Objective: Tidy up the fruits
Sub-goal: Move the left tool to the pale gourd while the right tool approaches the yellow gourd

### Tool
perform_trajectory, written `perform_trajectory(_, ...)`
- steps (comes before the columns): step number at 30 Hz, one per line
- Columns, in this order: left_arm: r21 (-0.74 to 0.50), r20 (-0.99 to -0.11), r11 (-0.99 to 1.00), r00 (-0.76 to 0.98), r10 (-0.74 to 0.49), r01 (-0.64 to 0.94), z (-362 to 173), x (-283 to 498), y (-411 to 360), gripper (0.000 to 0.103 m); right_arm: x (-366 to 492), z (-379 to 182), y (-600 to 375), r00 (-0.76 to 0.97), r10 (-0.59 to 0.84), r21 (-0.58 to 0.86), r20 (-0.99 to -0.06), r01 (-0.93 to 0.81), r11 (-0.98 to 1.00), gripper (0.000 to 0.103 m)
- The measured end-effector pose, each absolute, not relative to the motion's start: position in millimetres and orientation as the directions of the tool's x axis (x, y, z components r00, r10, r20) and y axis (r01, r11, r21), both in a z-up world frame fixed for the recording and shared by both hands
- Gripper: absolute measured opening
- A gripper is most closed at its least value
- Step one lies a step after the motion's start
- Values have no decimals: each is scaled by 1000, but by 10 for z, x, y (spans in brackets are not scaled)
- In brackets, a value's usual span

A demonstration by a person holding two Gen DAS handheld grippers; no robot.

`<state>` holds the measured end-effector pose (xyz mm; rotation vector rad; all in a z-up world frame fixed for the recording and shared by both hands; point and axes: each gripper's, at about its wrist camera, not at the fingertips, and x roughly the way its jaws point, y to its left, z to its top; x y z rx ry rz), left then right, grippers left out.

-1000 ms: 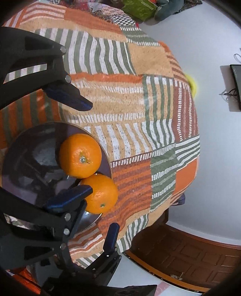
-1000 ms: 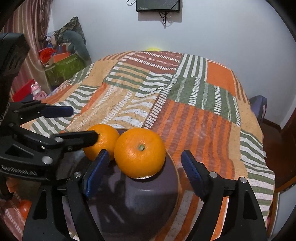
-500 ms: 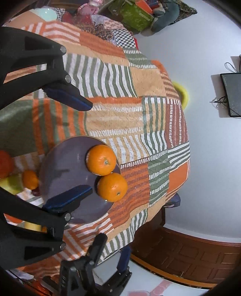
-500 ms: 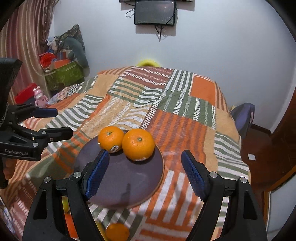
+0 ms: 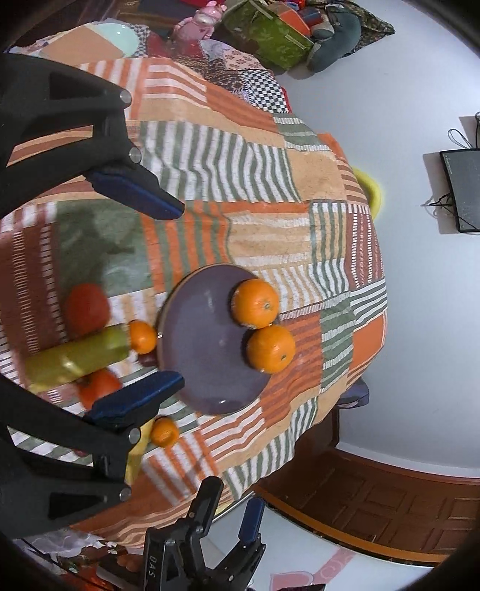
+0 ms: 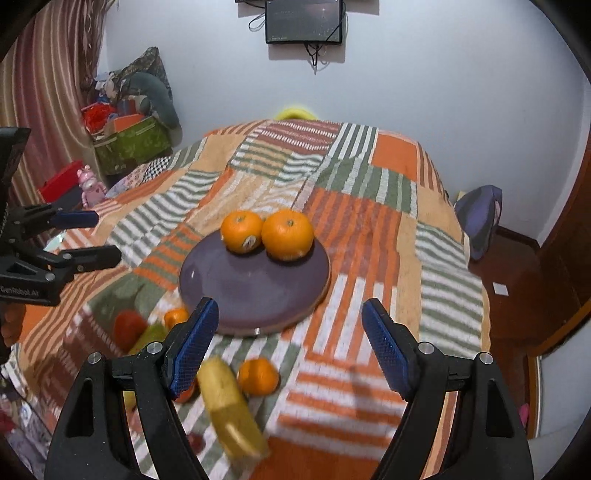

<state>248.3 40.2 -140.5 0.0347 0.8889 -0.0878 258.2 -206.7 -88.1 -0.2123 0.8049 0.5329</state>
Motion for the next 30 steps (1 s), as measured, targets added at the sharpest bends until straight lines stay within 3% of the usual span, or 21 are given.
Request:
perform_trajectory(9,10,-807,994,587,-58,111,-1523,2123,268,84,2268,-1084,-2220,523,357,46,-774,-516,855,77)
perform_trajectory(18,-48,-847,992,522,-102,116,-1747,2015,182,84,2024,-1350,-2230,457,378,90,-805,-535,840,77)
perform_trajectory(20,-67,-854,992,508,-114,110,-1801,2017,182,79,2012,-1395,-2221,439,393,112,-808,-541,834,77)
perform_trajectory(26,-79,-891,985,433,-138,151,-2004,2037,93,59,2022,-1517,-2164,393,420,148,-818,-561,814,61)
perform_trajectory(30,-94,-905,980,395,-158,176,-2117,2036,23,57,2049,-1619,-2130,355,428,169,-831,-572,802,50)
